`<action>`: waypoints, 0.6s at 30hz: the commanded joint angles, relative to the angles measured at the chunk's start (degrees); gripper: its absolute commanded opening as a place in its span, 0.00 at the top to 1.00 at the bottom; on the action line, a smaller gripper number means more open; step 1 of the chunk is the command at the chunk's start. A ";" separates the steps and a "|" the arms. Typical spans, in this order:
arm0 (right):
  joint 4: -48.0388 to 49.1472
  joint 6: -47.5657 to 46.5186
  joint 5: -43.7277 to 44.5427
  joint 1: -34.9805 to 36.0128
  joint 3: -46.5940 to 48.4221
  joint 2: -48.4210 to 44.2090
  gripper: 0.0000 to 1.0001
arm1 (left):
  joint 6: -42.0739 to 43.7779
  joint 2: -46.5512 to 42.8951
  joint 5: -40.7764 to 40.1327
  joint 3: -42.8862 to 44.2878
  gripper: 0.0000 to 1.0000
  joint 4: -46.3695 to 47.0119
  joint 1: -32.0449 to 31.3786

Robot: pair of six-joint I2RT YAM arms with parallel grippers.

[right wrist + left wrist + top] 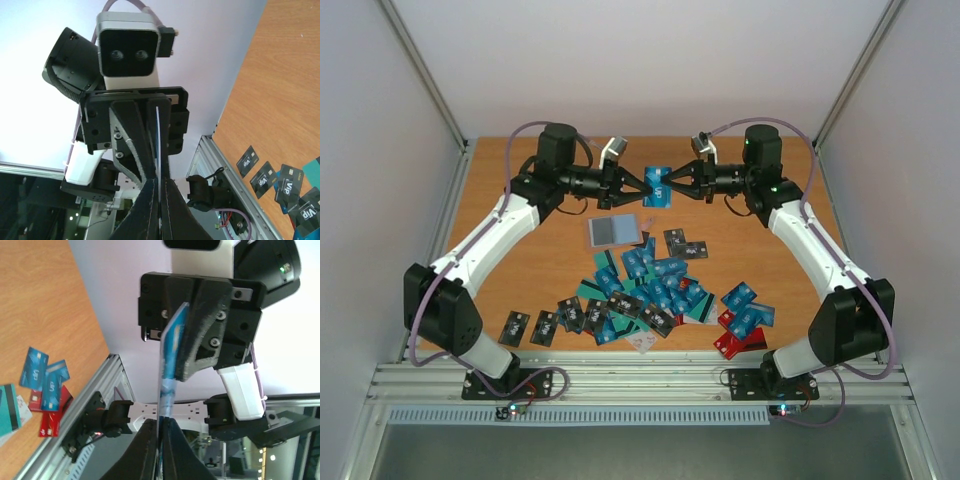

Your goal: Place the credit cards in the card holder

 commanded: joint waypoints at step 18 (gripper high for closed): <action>-16.77 -12.20 6.13 0.24 4.98 3.89 0.50 | 7.19 -0.92 -7.50 1.46 1.00 -12.70 3.14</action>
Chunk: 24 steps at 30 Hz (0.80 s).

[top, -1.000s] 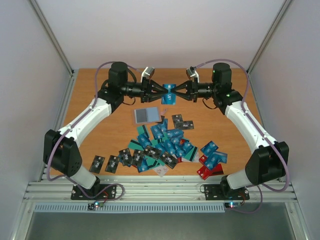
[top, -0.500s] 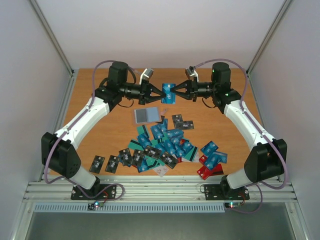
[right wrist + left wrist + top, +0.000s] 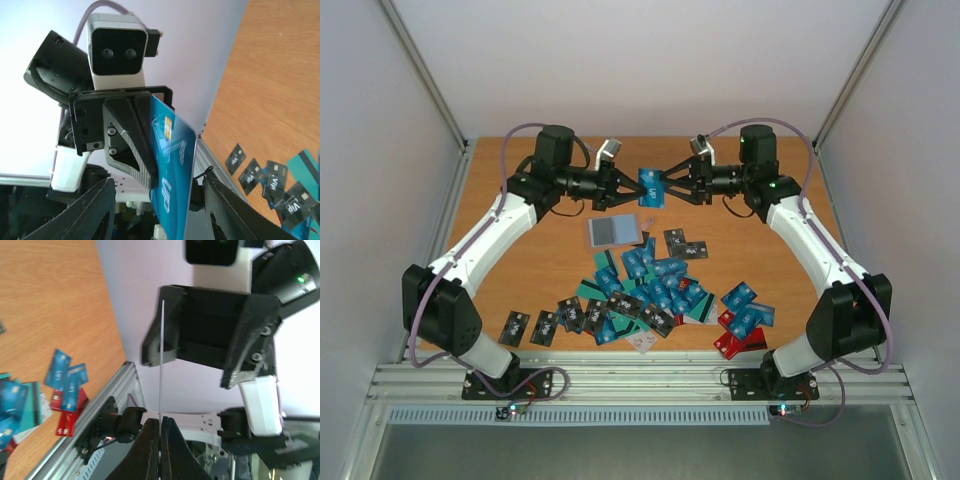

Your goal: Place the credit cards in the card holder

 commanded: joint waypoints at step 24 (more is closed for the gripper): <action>-34.86 -19.24 22.93 8.34 26.63 30.77 0.54 | 29.40 19.82 -9.24 9.13 1.00 -29.88 13.80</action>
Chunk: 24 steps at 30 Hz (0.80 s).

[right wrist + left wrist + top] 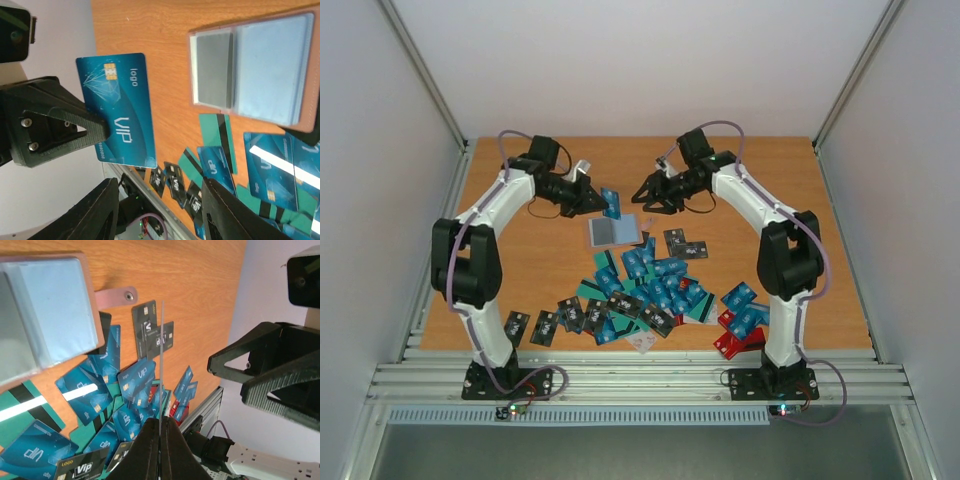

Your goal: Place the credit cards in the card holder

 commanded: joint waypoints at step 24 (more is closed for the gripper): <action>-12.79 0.99 -1.93 2.83 34.38 31.06 0.58 | 10.19 17.96 1.23 8.88 1.00 -4.70 3.68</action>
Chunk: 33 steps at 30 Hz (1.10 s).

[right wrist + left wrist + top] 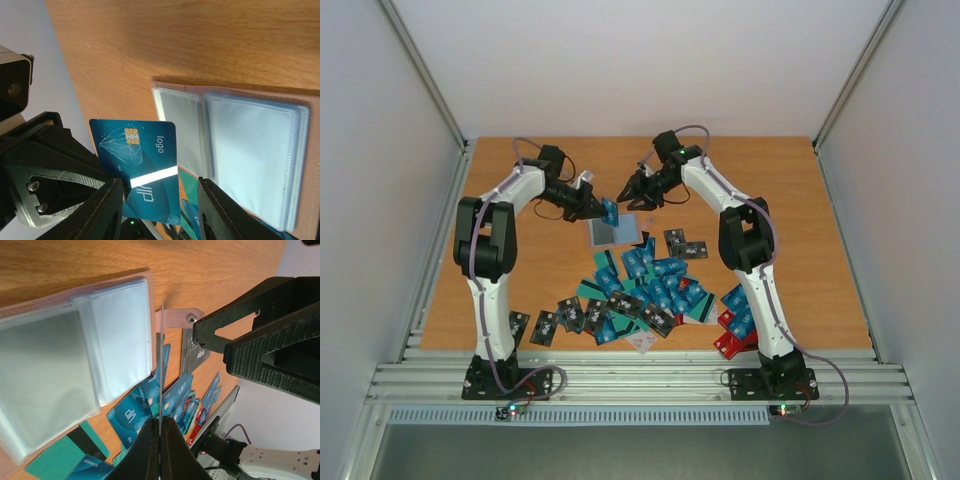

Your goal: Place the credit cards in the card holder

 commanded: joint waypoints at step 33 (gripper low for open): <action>-12.61 -6.33 3.99 -0.57 6.69 9.53 0.62 | 9.77 6.35 1.80 -1.67 1.00 -3.02 1.17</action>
